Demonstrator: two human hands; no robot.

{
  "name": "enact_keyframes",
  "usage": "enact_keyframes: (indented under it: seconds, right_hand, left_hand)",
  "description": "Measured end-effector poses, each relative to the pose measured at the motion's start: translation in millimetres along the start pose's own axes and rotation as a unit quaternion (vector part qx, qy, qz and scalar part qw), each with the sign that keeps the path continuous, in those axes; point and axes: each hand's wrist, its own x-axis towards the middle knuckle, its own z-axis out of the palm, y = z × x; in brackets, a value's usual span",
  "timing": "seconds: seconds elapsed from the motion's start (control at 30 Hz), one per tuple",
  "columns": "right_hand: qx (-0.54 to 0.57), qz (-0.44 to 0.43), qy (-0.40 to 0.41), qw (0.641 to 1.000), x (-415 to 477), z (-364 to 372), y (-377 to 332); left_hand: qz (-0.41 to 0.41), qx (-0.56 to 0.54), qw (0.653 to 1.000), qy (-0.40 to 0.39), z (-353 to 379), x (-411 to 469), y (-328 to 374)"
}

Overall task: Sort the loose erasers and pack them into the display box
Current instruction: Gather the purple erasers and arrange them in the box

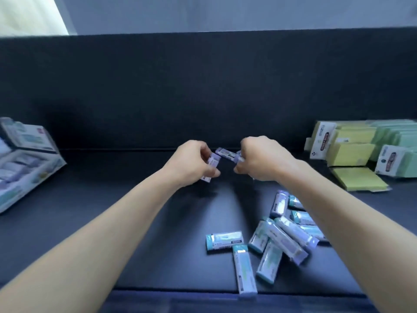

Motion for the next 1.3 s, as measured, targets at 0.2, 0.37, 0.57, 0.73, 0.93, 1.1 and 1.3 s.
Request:
enact_keyframes:
  seconds: [0.2, 0.37, 0.57, 0.73, 0.93, 1.1, 1.3]
  right_hand:
    - [0.046, -0.091, 0.028, 0.994, 7, -2, -63]
    - [0.061, -0.153, 0.001, 0.986, 13, 7, -131]
    - [0.047, -0.200, 0.005, 0.979, 14, 21, -231]
    - [0.034, -0.229, 0.020, 0.973, 24, 37, -319]
    - [0.032, -0.232, 0.020, 0.972, 35, 54, -384]
    - [0.032, -0.242, 0.016, 0.970, 41, 58, -399]
    - [0.062, -0.275, -0.007, 0.959, 54, 56, -398]
  left_hand:
    - [-0.040, -0.025, 0.992, 0.116, -51, -37, -29]
    - [-0.080, -0.049, 0.979, 0.181, -96, -70, -73]
    - [-0.093, -0.011, 0.973, 0.212, -161, -105, -137]
    - [-0.101, -0.032, 0.961, 0.254, -223, -126, -194]
    - [-0.127, -0.084, 0.946, 0.285, -271, -135, -252]
    - [-0.140, -0.108, 0.946, 0.271, -277, -134, -269]
    - [-0.149, -0.068, 0.957, 0.239, -278, -133, -266]
